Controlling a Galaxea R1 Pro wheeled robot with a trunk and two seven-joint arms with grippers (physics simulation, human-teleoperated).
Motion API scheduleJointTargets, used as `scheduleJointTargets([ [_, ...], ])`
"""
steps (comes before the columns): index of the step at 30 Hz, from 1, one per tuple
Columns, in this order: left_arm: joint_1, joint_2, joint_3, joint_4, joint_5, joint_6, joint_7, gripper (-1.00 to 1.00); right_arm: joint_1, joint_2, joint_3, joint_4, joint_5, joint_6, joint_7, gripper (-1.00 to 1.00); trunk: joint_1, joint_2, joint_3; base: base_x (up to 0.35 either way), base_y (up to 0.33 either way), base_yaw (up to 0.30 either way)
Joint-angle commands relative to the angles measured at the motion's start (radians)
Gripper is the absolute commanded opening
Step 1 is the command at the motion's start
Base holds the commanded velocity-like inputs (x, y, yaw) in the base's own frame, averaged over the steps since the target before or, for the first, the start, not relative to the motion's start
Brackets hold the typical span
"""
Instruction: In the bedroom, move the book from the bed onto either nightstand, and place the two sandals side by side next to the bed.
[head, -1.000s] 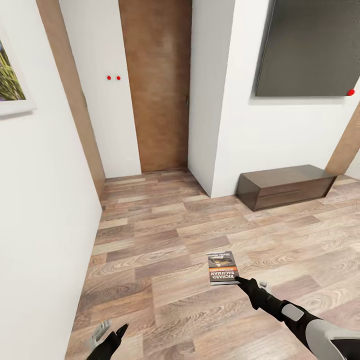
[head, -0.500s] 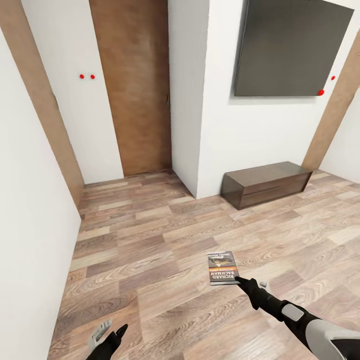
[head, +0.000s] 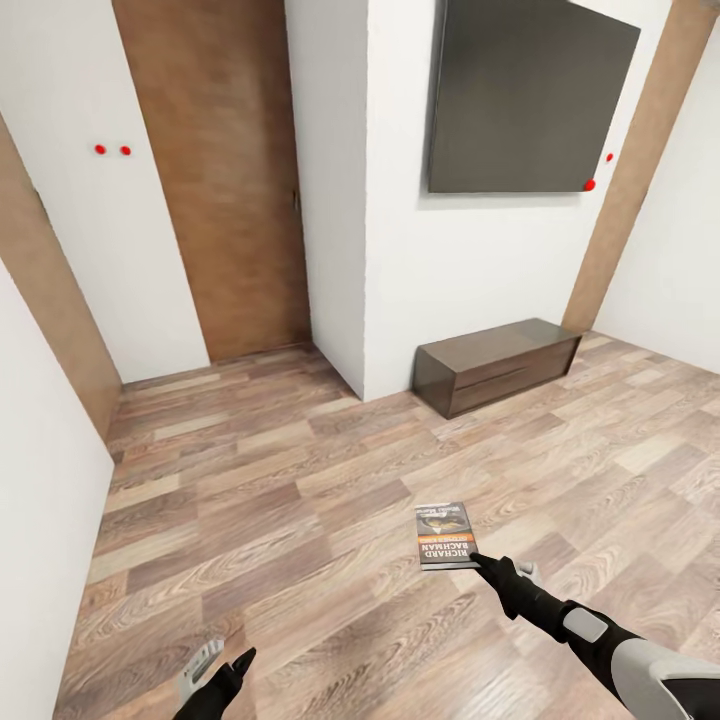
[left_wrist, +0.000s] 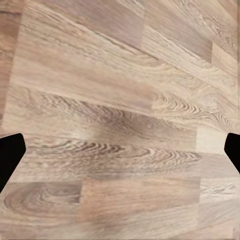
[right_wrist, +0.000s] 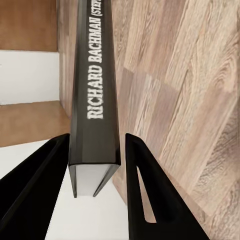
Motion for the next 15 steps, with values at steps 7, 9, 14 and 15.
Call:
scheduleJointTargets([
  [7,-0.001,0.0,-0.008,0.001,0.006,-0.004,-0.003,1.0,-0.002,0.0,0.001,0.003,-0.013,0.008,0.005,-1.0,0.0,0.0,-0.001,0.158,0.0,-0.21],
  [9,-0.001,0.0,-0.008,0.001,0.006,-0.004,-0.003,1.0,-0.002,0.0,0.001,0.003,-0.014,0.008,0.005,-1.0,0.0,0.0,-0.001,0.158,0.0,-0.208],
  [14,-0.001,0.0,-0.009,0.001,0.006,-0.004,-0.003,1.0,-0.002,0.0,0.002,0.003,-0.013,0.008,0.005,-1.0,0.0,0.0,-0.001,0.158,0.0,-0.208],
  [15,-0.001,0.0,-0.009,0.001,0.006,-0.004,-0.003,1.0,-0.002,0.0,0.002,0.003,-0.013,0.008,0.005,-1.0,0.0,0.0,-0.001,0.158,0.0,-0.208],
])
